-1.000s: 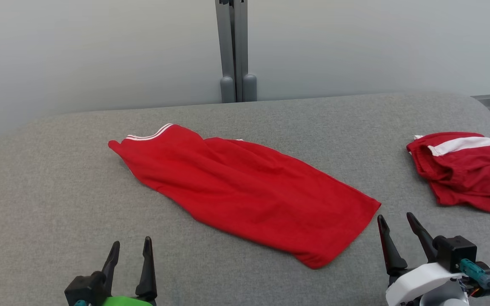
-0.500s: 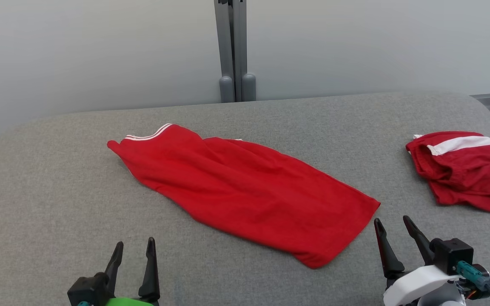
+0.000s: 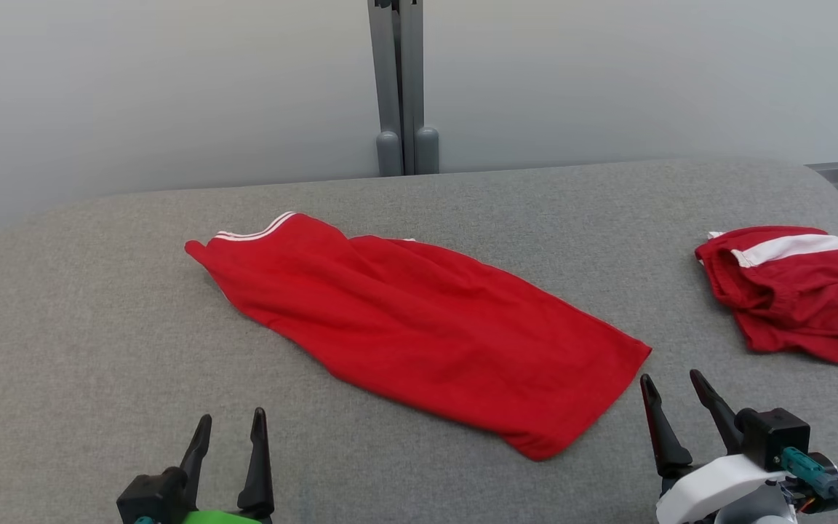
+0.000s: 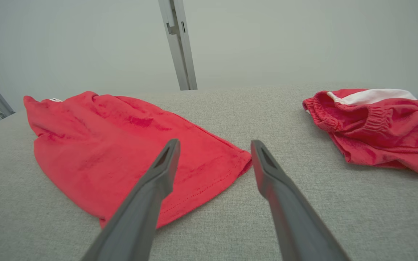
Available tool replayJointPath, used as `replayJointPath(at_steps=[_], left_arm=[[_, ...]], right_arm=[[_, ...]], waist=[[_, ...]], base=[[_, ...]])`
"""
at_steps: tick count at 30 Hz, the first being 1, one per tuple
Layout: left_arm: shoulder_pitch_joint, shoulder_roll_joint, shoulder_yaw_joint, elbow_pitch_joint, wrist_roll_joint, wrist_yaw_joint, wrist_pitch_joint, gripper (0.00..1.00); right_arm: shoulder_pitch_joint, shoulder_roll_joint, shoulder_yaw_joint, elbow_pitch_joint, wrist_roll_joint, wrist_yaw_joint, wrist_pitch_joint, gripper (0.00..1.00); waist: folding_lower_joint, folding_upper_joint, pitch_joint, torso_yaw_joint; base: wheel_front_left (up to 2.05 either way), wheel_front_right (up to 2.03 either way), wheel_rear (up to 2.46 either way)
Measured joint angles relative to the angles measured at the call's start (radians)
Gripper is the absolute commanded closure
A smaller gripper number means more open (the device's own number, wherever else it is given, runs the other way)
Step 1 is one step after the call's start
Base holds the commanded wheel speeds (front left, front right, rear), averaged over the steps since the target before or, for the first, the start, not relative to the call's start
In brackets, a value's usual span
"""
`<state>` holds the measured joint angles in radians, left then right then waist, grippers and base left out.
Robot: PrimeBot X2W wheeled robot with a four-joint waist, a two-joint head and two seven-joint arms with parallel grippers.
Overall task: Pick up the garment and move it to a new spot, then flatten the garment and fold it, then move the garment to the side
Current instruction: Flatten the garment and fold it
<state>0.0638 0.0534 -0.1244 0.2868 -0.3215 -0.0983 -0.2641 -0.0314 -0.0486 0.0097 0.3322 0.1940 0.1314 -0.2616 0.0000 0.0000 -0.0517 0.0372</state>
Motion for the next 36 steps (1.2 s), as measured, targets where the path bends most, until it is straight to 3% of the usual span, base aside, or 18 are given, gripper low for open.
replayJointPath(at_steps=[17,22,27,36], left_arm=[[0.002,-0.002,-0.022,-0.006,0.005,-0.007,0.000,0.00],[-0.021,-0.003,-0.048,-0.029,-0.003,-0.005,0.000,0.00],[-0.065,-0.004,-0.085,-0.054,-0.021,0.000,0.000,0.00],[-0.131,-0.003,-0.159,-0.082,-0.059,0.016,0.000,0.00]], right_arm=[[-0.040,0.000,0.004,0.012,-0.050,0.000,0.000,0.00],[-0.205,0.000,-0.005,0.030,-0.152,0.000,0.001,0.00],[-0.419,0.000,-0.028,0.088,-0.262,0.000,0.070,0.00],[-0.720,-0.064,0.001,0.338,-0.308,0.000,0.205,0.00]], waist=[[0.0000,0.0000,0.018,0.021],[0.0000,0.0000,0.045,0.054],[0.0000,0.0000,0.089,0.098],[0.0000,0.0000,0.194,0.216]], base=[[0.00,0.00,0.00],[0.00,0.00,0.00],[0.00,0.00,0.00],[0.00,0.00,0.00]])
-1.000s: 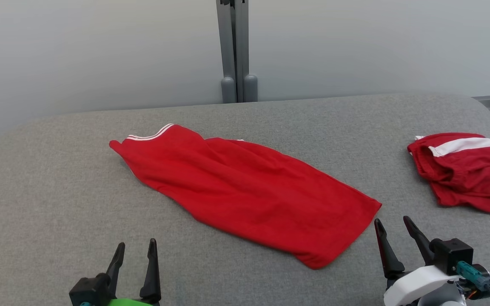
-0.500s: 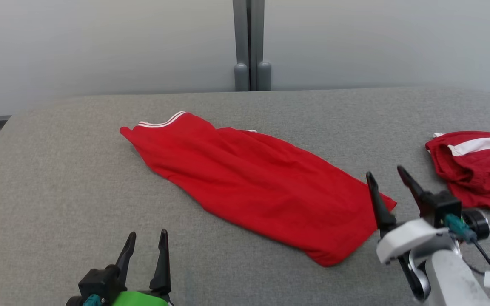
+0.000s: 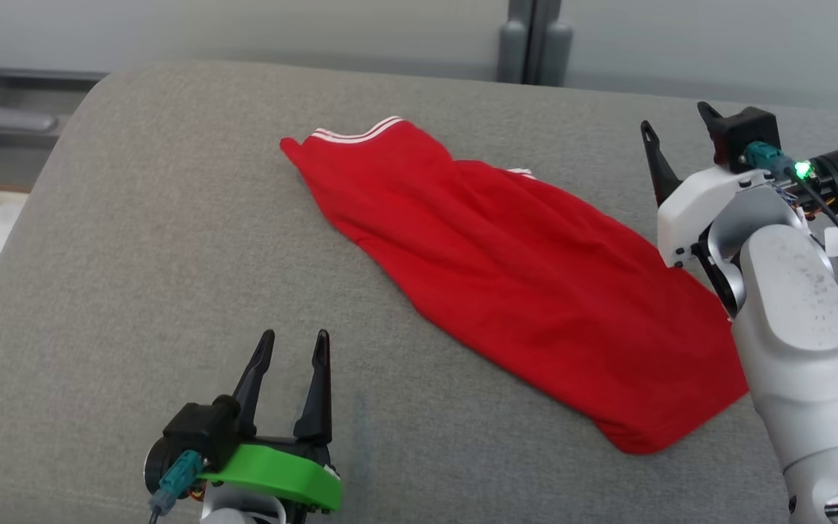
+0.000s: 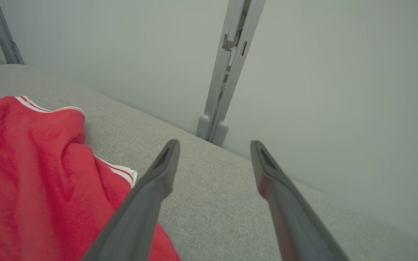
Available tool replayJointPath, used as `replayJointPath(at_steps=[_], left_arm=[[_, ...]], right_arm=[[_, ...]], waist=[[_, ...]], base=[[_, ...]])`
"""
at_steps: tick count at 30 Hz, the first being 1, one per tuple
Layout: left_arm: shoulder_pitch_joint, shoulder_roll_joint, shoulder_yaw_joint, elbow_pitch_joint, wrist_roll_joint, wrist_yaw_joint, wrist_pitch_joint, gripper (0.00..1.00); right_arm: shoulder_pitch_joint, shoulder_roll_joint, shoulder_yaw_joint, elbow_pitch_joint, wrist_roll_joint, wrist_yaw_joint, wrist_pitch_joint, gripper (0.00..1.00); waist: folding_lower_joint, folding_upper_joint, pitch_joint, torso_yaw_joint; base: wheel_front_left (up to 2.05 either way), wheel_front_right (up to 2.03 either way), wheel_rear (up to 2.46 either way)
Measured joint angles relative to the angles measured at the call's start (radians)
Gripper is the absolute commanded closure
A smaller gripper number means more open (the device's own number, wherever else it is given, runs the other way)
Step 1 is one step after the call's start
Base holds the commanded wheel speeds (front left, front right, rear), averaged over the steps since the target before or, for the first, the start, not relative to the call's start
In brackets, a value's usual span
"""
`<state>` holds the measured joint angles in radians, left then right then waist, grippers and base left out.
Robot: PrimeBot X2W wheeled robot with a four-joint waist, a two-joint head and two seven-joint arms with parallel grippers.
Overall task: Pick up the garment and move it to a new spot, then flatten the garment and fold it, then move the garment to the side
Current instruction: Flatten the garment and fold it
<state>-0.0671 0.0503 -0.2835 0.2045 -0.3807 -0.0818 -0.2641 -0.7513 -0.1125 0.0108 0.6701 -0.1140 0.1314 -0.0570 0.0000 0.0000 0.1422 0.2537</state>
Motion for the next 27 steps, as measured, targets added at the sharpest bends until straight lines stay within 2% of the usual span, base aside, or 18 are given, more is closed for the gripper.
replayJointPath(at_steps=[7,14,21,27], left_arm=[[-0.029,0.000,-0.044,0.000,-0.024,0.012,0.000,0.00],[-0.044,0.000,-0.067,-0.002,-0.043,0.025,0.000,0.00],[-0.058,0.000,-0.079,0.000,-0.052,0.034,0.000,0.00],[-0.067,0.000,-0.091,0.000,-0.057,0.035,0.000,0.00]], right_arm=[[-0.135,-0.027,0.034,0.215,0.018,0.000,0.040,0.00],[-0.213,-0.027,0.082,0.378,0.063,0.000,0.051,0.00],[-0.258,-0.005,0.169,0.463,0.146,-0.001,0.035,0.00],[-0.280,0.010,0.301,0.485,0.233,-0.002,0.030,0.00]], waist=[[0.0000,0.0000,0.089,0.094],[0.0000,0.0000,0.173,0.161],[0.0000,0.0000,0.224,0.193],[0.0000,0.0000,0.237,0.192]], base=[[0.00,0.00,0.00],[0.00,0.00,0.00],[0.00,0.00,0.00],[0.00,0.00,0.00]])
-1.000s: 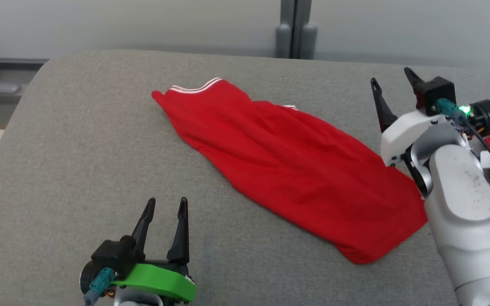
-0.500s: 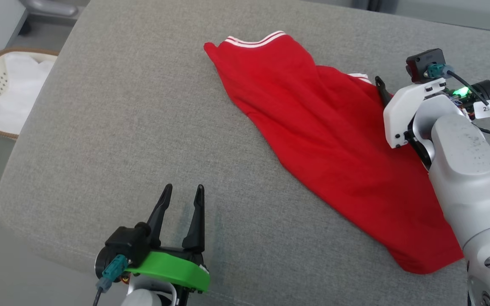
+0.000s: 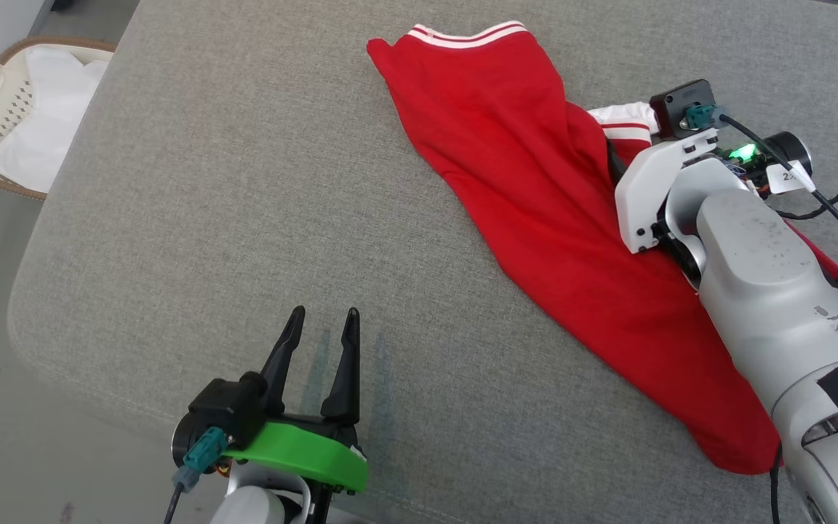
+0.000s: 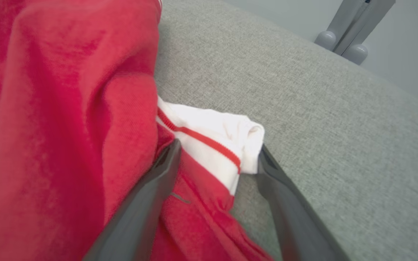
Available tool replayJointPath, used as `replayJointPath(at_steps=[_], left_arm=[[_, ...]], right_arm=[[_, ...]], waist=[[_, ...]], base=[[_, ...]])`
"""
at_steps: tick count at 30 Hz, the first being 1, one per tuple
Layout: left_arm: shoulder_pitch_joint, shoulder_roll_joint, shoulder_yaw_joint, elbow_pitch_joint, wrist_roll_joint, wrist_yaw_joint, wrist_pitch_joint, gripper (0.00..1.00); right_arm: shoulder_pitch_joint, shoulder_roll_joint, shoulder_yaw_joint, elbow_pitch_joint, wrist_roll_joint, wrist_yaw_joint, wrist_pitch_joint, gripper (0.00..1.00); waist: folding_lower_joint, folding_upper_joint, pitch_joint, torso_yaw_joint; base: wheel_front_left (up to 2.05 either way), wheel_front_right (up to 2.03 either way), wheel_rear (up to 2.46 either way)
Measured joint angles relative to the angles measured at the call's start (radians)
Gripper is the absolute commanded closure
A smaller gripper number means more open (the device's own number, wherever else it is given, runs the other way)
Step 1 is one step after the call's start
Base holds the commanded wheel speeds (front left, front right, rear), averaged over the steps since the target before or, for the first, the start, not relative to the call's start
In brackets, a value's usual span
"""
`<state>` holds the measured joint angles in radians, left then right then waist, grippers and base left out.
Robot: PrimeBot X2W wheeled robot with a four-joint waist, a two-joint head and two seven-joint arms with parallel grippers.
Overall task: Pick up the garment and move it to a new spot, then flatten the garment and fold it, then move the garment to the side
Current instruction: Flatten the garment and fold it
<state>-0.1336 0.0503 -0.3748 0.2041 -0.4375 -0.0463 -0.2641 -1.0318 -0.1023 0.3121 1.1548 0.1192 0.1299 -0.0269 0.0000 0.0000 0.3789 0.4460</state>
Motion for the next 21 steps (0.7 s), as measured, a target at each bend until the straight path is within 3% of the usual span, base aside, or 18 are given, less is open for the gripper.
replayJointPath(at_steps=[3,5,12,21], left_arm=[[-0.002,0.000,-0.005,0.002,-0.001,0.002,0.000,0.00],[-0.002,0.000,-0.006,0.004,-0.001,0.002,0.000,0.00],[-0.005,0.000,0.009,0.012,0.000,0.004,0.000,0.00],[-0.004,0.000,0.012,0.016,0.012,0.004,0.000,0.00]], right_arm=[[-0.005,-0.007,0.060,0.002,0.020,-0.002,-0.011,0.77],[-0.006,-0.013,0.081,0.005,0.030,-0.002,-0.033,1.00],[-0.050,-0.059,0.087,0.031,0.036,0.002,-0.123,1.00],[-0.194,-0.167,-0.018,0.053,-0.038,0.002,-0.206,1.00]], waist=[[0.0000,0.0000,0.002,0.000],[0.0000,0.0000,0.002,0.000],[0.0000,0.0000,-0.013,-0.014],[0.0000,0.0000,-0.050,-0.051]], base=[[0.00,0.00,0.00],[0.00,0.00,0.00],[0.00,0.00,0.00],[0.00,0.00,0.00]])
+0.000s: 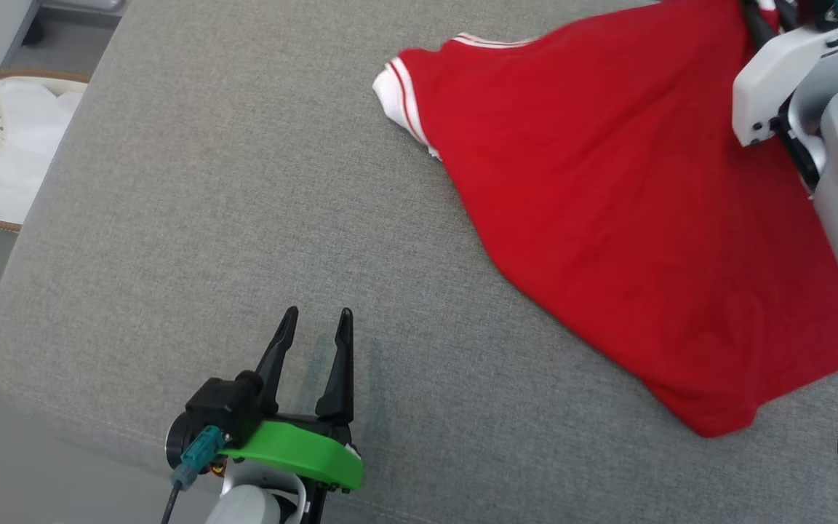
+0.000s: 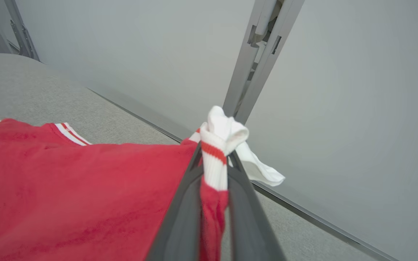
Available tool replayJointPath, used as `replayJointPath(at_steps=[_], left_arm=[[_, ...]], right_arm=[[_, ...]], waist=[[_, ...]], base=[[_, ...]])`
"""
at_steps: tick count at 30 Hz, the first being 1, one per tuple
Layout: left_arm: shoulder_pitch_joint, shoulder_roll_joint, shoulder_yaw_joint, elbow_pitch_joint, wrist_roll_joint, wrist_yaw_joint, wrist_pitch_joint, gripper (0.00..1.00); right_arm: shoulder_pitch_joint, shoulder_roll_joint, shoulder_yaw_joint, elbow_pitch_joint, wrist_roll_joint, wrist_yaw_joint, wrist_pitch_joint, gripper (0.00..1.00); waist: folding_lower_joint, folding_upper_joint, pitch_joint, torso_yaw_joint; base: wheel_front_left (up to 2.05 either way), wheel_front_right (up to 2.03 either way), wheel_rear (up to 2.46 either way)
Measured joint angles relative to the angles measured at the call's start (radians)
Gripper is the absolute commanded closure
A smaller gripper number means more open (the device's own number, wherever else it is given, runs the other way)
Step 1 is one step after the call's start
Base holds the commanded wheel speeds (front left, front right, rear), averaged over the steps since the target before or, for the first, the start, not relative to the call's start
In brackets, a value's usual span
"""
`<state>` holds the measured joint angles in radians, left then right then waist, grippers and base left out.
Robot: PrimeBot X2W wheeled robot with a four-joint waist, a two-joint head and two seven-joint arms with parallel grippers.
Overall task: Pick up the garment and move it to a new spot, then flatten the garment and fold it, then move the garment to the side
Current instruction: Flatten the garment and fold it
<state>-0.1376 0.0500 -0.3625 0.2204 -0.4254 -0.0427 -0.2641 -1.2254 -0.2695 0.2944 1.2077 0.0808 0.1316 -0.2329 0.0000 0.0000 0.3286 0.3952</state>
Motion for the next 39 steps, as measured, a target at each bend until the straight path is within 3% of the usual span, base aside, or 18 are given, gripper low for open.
replayJointPath(at_steps=[6,12,18,25,30,32,33,39], left_arm=[[0.001,0.000,0.004,0.005,0.009,-0.006,0.000,0.00],[0.004,0.000,0.013,0.010,0.016,-0.009,0.000,0.00],[0.009,0.000,0.031,0.008,0.025,-0.009,0.000,0.00],[0.025,0.000,0.037,0.009,0.030,-0.010,0.000,0.00],[0.034,0.000,0.039,0.009,0.031,-0.012,0.000,0.00],[0.035,0.000,0.039,0.010,0.031,-0.012,0.000,0.00],[0.036,0.000,0.039,0.011,0.031,-0.013,0.000,0.00],[0.052,0.000,0.041,0.012,0.031,-0.014,0.000,0.00]], right_arm=[[-0.070,-0.025,-0.073,-0.016,-0.073,0.000,-0.019,1.00],[-0.066,0.063,-0.066,-0.073,-0.138,0.000,-0.028,1.00],[0.081,0.191,0.089,-0.182,-0.148,0.000,-0.029,1.00],[0.296,0.217,0.336,-0.313,-0.084,0.000,-0.029,1.00],[0.409,0.218,0.493,-0.371,-0.100,0.000,-0.029,1.00],[0.451,0.220,0.536,-0.389,-0.098,0.000,-0.029,0.85],[0.473,0.220,0.554,-0.403,-0.083,0.000,-0.029,0.03],[0.526,0.221,0.582,-0.453,-0.015,0.000,-0.029,0.00]], waist=[[0.0000,0.0000,-0.026,-0.019],[0.0000,0.0000,-0.048,-0.029],[0.0000,0.0000,-0.070,-0.032],[0.0000,0.0000,-0.092,-0.032],[0.0000,0.0000,-0.103,-0.029],[0.0000,0.0000,-0.107,-0.027],[0.0000,0.0000,-0.109,-0.026],[0.0000,0.0000,-0.123,-0.027]], base=[[0.00,0.00,0.00],[0.00,0.00,0.00],[0.00,0.00,0.00],[0.00,0.00,0.00],[0.00,0.00,0.00],[0.00,0.00,0.00],[0.00,0.00,0.00],[0.00,0.00,0.00]])
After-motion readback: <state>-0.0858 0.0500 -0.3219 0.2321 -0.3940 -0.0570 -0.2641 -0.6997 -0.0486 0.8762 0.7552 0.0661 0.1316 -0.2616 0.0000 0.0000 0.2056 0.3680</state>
